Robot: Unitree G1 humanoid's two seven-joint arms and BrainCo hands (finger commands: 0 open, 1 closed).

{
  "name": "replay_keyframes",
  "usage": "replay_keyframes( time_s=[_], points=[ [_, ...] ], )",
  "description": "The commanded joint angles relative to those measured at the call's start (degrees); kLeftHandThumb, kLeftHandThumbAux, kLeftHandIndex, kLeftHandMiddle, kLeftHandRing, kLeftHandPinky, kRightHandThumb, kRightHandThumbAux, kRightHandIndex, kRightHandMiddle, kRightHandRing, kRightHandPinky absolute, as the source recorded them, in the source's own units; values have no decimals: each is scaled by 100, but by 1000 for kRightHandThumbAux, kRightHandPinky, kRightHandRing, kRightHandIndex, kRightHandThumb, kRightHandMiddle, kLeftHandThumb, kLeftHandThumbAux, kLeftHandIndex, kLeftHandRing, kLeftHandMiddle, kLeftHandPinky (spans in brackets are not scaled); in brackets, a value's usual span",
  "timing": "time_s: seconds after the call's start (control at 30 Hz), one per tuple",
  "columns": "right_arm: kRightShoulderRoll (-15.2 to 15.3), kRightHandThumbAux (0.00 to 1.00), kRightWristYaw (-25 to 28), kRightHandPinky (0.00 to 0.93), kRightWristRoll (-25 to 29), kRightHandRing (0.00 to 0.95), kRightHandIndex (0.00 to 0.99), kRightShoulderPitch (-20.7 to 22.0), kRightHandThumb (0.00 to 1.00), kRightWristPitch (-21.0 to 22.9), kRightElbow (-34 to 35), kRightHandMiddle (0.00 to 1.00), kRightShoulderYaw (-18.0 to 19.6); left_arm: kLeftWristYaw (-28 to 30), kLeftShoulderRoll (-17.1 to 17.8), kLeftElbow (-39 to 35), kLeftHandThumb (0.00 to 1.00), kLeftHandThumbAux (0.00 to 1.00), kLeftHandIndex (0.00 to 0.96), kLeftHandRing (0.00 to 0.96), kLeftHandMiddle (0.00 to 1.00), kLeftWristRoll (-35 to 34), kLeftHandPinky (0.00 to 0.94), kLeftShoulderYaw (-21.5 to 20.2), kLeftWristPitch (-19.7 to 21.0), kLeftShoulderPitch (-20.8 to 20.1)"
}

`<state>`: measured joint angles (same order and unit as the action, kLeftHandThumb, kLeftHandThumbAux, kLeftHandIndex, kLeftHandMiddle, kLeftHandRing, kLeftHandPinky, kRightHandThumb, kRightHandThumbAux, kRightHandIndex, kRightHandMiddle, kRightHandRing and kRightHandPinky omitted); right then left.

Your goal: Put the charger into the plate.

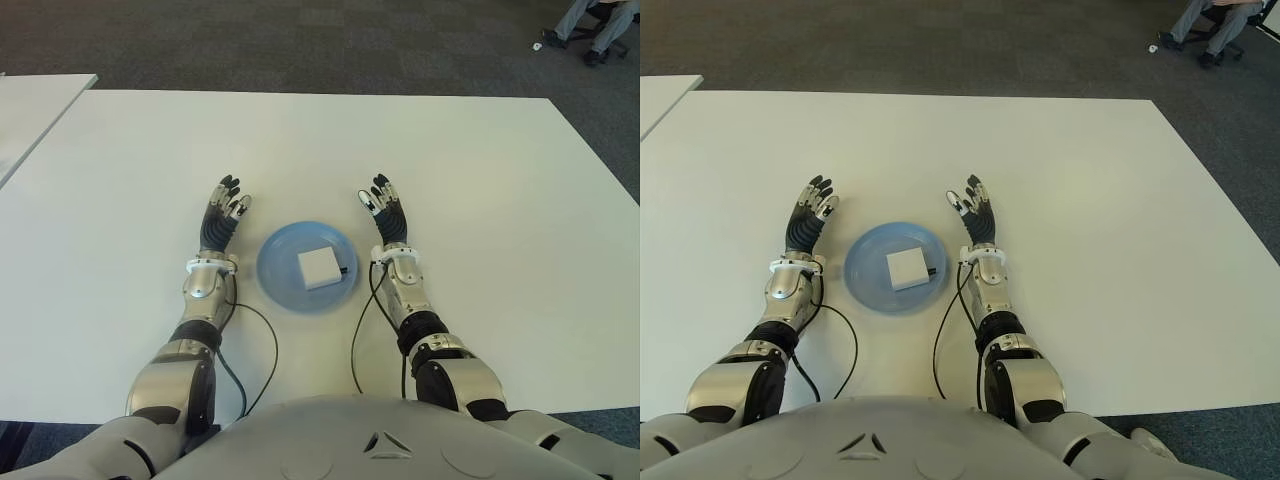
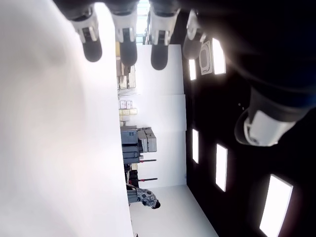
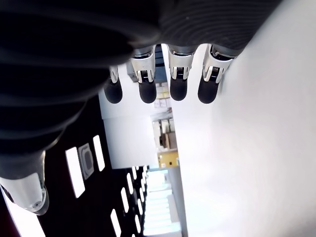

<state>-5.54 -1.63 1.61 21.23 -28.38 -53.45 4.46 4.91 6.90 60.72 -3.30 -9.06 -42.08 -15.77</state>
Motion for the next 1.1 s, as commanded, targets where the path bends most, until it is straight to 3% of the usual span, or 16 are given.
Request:
replay_keyframes(
  time_s=[0.03, 1.1],
  points=[
    [-5, 567, 52, 29, 24, 32, 17, -259, 0, 311, -285, 53, 16, 66, -112, 307, 0, 501, 39, 109, 126, 70, 89, 84, 461, 404],
    [87, 573, 53, 72, 4, 71, 59, -173, 0, 278, -451, 89, 43, -20, -142, 414, 0, 527, 34, 126, 139, 199, 102, 199, 540, 381]
  ],
)
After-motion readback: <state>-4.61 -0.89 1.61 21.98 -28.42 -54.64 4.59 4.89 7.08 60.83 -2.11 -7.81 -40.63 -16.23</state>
